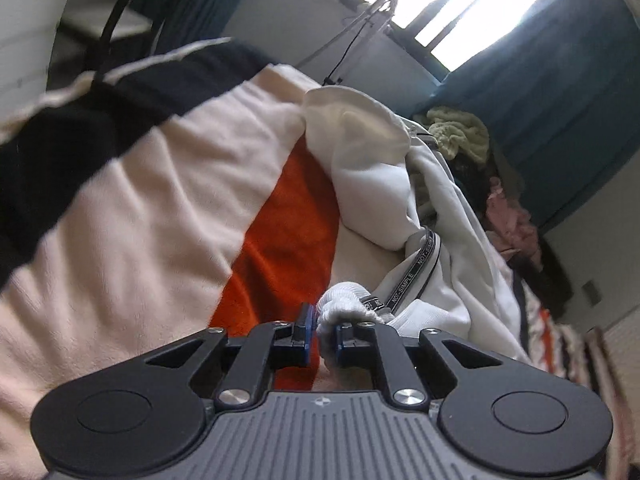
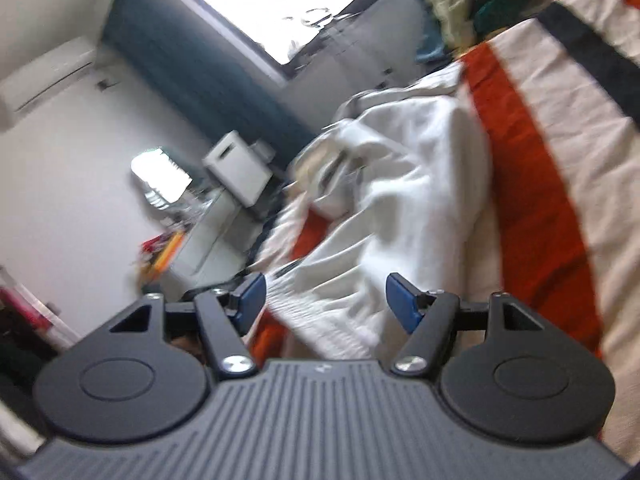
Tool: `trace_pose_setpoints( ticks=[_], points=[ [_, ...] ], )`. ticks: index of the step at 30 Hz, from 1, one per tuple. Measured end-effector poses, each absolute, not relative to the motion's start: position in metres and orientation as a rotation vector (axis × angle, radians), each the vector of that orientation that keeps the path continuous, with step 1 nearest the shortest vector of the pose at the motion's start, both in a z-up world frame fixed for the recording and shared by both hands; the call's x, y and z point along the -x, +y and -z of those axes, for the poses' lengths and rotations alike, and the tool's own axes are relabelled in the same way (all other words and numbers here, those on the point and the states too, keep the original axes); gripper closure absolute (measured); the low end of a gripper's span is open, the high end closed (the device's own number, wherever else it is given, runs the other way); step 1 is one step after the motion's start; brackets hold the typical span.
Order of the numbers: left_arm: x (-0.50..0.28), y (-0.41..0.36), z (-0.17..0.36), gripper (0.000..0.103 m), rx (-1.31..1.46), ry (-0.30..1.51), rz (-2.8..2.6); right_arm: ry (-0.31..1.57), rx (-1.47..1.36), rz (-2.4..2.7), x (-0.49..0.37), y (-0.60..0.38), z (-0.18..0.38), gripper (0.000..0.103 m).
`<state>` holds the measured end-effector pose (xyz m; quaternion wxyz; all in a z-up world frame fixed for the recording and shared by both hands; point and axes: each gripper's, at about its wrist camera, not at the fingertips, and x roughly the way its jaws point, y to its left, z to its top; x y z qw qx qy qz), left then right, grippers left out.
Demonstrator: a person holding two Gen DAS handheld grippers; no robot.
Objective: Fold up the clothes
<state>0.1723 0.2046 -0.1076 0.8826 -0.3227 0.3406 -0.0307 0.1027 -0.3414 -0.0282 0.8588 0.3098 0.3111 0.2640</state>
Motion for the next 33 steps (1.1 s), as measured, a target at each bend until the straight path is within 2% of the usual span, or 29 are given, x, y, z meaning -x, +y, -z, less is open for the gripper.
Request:
trace_pose_setpoints(
  ticks=[4,5,6,7,12,15,16,17,19,21,22,23,25,26,27,33],
  points=[
    [-0.179,0.215,0.121,0.088,0.767,0.706,0.070,0.747,-0.553,-0.438,-0.120,-0.329,0.046,0.038],
    [-0.180,0.216,0.126,0.088,0.786,0.709,0.064,0.768,-0.542,-0.429,-0.124,-0.325,0.052,0.049],
    [-0.182,0.216,0.131,0.088,0.796,0.718,0.055,0.787,-0.531,-0.424,-0.127,-0.320,0.057,0.065],
    [-0.183,0.216,0.136,0.088,0.804,0.729,0.045,0.795,-0.522,-0.439,-0.127,-0.314,0.062,0.070],
    [-0.180,0.224,0.142,0.084,0.861,0.762,0.059,0.826,-0.356,-0.453,-0.132,-0.269,0.075,0.074],
    [-0.170,0.230,0.140,0.077,0.900,0.775,0.089,0.844,-0.331,-0.441,-0.133,-0.261,0.086,0.074],
    [-0.166,0.235,0.140,0.070,0.937,0.771,0.106,0.847,-0.333,-0.439,-0.134,-0.261,0.088,0.074],
    [-0.160,0.240,0.141,0.061,0.984,0.769,0.116,0.849,-0.345,-0.437,-0.134,-0.263,0.088,0.073],
    [-0.150,0.248,0.141,0.055,1.065,0.755,0.126,0.856,-0.389,-0.427,-0.134,-0.267,0.089,0.073],
    [-0.143,0.252,0.139,0.043,1.114,0.726,0.126,0.865,-0.447,-0.416,-0.133,-0.274,0.087,0.072],
    [-0.139,0.254,0.138,0.031,1.138,0.711,0.126,0.869,-0.473,-0.412,-0.130,-0.279,0.084,0.072],
    [-0.139,0.252,0.136,0.024,1.140,0.702,0.138,0.871,-0.501,-0.406,-0.127,-0.285,0.081,0.070],
    [-0.142,0.247,0.132,0.024,1.131,0.687,0.167,0.860,-0.569,-0.372,-0.119,-0.298,0.075,0.059],
    [-0.144,0.242,0.129,0.023,1.115,0.688,0.187,0.849,-0.600,-0.357,-0.115,-0.305,0.073,0.041],
    [-0.147,0.237,0.128,0.023,1.091,0.693,0.202,0.838,-0.631,-0.341,-0.112,-0.312,0.070,0.028],
    [-0.167,0.211,0.136,0.022,0.915,0.775,0.164,0.935,-0.783,-0.237,-0.107,-0.332,0.092,0.028]
  ],
)
